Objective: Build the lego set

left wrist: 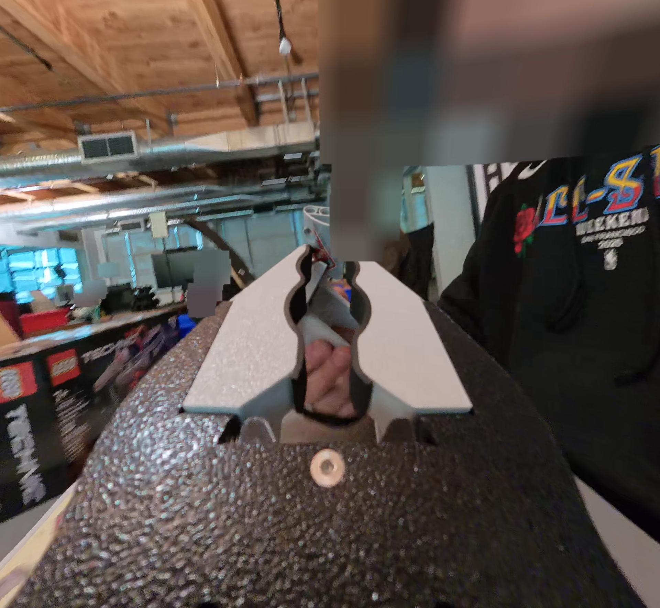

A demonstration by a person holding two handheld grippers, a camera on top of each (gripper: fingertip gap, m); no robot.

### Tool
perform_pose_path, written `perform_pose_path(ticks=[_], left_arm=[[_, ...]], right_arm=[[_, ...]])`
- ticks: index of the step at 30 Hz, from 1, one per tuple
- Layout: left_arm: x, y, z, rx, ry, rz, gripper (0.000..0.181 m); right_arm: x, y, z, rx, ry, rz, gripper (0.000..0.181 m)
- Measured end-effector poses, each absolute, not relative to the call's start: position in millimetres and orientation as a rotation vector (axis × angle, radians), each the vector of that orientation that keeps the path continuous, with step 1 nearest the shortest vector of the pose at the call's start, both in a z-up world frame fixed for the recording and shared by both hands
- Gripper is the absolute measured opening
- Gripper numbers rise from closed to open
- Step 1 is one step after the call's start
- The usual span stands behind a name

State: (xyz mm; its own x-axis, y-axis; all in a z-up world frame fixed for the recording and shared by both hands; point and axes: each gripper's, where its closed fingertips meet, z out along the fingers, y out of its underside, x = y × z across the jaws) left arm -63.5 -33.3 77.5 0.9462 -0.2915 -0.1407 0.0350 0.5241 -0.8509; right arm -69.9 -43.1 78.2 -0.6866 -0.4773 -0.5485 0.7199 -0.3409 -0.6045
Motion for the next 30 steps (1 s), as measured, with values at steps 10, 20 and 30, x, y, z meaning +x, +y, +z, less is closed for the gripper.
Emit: perform_pose_path(ticks=[10, 20, 30], left_arm=[[-58, -45, 15, -1.691, 0.527, 0.057, 0.033], [4, -25, -2, -1.88, 0.955, -0.312, 0.015], [17, -21, -9, -1.838, 0.991, -0.563, 0.018]], right_arm=[[-63, -11, 18, 0.422, 1.769, -1.7, 0.0], [-6, -21, -22, 0.171, 1.858, -1.246, 0.0], [6, -16, -23, 0.098, 1.852, -1.221, 0.0]])
